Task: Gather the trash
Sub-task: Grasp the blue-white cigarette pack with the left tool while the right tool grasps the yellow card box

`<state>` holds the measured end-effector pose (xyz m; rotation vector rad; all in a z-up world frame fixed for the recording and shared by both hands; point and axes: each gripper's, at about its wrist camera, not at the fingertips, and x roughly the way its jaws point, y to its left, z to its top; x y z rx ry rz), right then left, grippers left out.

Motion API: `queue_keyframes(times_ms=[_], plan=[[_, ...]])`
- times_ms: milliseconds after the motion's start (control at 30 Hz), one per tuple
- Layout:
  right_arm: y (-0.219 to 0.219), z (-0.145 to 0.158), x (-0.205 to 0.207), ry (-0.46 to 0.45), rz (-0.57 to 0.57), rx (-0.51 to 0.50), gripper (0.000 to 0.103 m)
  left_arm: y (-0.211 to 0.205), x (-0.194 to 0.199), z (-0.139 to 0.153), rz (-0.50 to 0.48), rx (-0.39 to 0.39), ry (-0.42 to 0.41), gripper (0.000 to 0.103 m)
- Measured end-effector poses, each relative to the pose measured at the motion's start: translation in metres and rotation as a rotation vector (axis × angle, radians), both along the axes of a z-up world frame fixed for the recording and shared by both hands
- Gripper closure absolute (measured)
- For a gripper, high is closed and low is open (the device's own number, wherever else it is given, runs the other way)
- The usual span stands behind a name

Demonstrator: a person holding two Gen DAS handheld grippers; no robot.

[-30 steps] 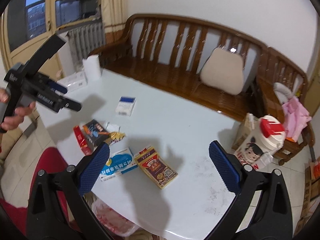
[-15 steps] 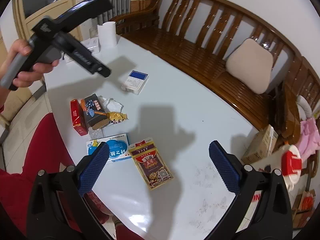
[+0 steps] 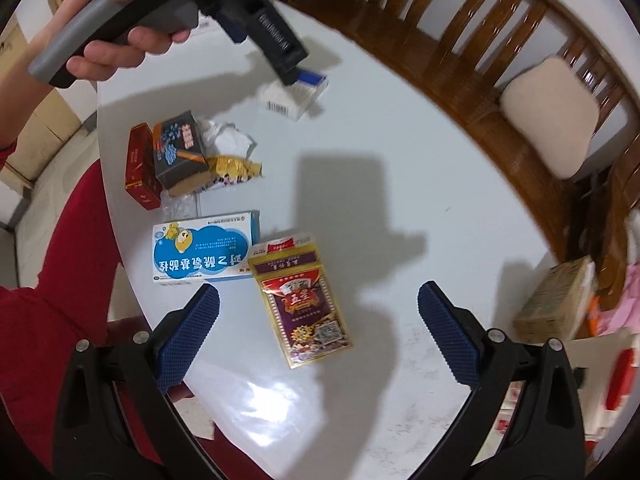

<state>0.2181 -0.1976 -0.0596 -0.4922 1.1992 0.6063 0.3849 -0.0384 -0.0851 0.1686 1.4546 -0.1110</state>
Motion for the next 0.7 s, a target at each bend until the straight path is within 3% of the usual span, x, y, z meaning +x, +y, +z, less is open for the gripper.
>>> queue_keyframes(times_ms=[533,700], plan=[[0.007,-0.074,-0.002,0.166,0.091,-0.067,0.005,0.007,0.046,-0.060,0.063,0.021,0.084,0.007],[0.008,-0.091,0.000,0.171,0.090,-0.104,0.005,0.010,0.060,-0.071,0.083,0.019,0.093,0.007]])
